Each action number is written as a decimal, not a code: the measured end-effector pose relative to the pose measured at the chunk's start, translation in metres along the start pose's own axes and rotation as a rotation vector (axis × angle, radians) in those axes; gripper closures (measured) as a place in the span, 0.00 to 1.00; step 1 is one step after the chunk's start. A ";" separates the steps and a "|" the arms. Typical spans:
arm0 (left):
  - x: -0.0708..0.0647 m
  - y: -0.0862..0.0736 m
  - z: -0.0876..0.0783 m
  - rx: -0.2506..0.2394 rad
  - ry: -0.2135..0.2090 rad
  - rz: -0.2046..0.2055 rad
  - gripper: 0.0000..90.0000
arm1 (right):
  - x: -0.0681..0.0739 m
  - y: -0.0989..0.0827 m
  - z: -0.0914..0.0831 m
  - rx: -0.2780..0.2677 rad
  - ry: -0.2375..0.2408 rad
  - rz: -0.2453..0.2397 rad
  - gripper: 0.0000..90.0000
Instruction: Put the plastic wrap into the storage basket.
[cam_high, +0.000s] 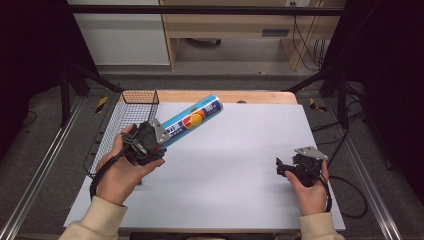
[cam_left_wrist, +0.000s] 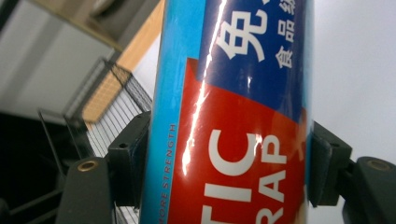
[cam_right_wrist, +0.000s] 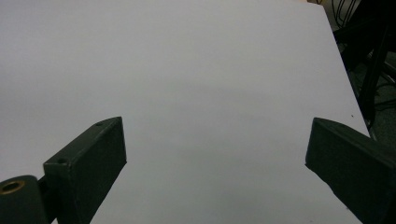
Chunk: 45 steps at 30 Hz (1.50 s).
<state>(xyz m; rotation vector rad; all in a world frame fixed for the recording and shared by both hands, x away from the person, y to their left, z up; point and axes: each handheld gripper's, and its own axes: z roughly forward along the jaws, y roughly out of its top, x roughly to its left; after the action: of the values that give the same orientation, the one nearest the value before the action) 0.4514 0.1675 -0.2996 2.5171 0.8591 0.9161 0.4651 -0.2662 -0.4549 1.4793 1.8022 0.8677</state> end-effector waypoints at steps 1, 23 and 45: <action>0.003 -0.003 0.001 0.028 -0.001 -0.051 0.34 | 0.000 0.000 0.000 0.000 -0.005 0.005 0.06; 0.034 -0.044 -0.003 0.156 0.085 -0.217 0.34 | -0.001 -0.003 0.003 0.025 0.001 0.005 0.07; 0.041 -0.062 0.010 0.240 0.082 -0.259 0.35 | -0.002 -0.003 0.003 0.027 0.011 0.010 0.08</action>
<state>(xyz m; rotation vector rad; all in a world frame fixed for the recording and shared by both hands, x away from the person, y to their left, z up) 0.4566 0.2397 -0.3181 2.4938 1.3571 0.8802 0.4665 -0.2684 -0.4590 1.5043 1.8225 0.8619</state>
